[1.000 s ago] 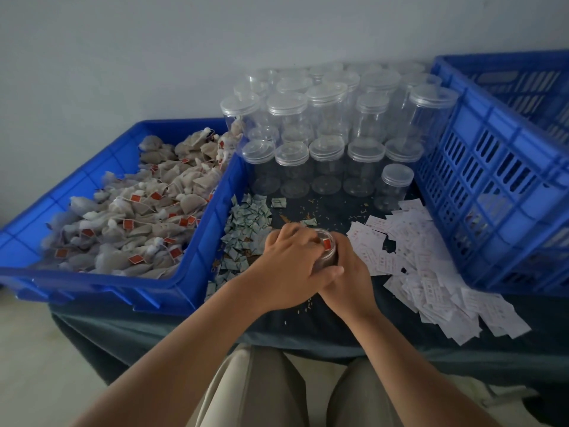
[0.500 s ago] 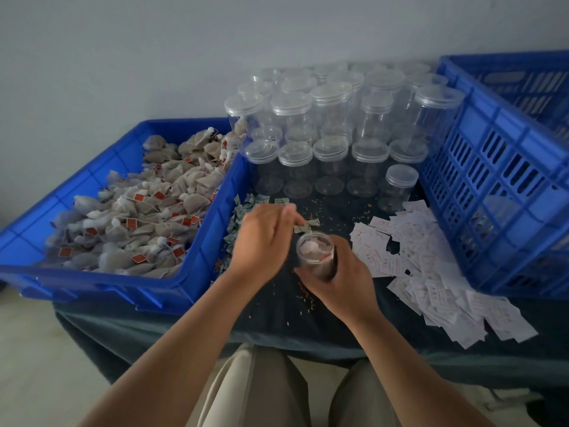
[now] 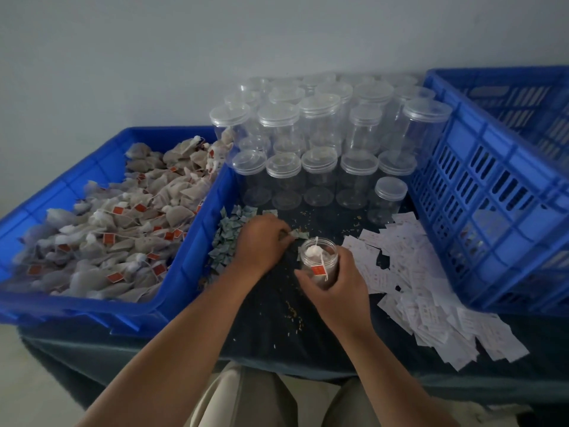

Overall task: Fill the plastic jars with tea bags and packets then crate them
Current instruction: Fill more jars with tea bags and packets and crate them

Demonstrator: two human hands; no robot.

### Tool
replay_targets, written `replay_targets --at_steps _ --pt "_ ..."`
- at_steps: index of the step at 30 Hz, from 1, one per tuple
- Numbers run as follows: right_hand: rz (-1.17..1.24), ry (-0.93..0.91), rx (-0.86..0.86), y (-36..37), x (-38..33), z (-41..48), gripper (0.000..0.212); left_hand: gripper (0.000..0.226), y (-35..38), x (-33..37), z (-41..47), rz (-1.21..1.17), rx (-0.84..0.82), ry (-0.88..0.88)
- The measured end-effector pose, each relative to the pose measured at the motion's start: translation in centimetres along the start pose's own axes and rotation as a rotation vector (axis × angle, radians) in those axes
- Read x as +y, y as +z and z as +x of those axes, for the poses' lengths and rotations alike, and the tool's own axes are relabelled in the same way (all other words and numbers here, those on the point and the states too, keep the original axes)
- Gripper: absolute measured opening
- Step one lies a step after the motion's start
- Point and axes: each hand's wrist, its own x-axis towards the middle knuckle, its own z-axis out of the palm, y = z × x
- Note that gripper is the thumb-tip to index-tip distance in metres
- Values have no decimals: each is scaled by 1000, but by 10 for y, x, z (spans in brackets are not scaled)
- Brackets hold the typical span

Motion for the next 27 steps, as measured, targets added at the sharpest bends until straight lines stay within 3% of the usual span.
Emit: replay_targets --at_steps 3,6,11,16,19,23,27 --pt "11 -6 -4 0 0 0 59 16 -23 14 -10 -404 67 -120" --pt "15 -12 -5 0 -2 0 58 17 -54 27 -22 -583 3 -28" --pt "-29 -81 -44 -2 -5 -3 55 13 -72 43 -30 -322 -392 109" --pt "-75 -174 -43 -2 -5 -6 59 24 -73 65 -29 -271 -331 -48" --pt "-44 -169 -47 -3 -6 -7 67 35 -69 68 -31 -255 -376 -106" --pt "61 -138 -46 -10 -12 -9 65 48 -83 60 -28 -617 -577 -202" --pt "37 -120 -88 -37 -11 -5 59 52 -81 57 -31 -951 -692 -162"
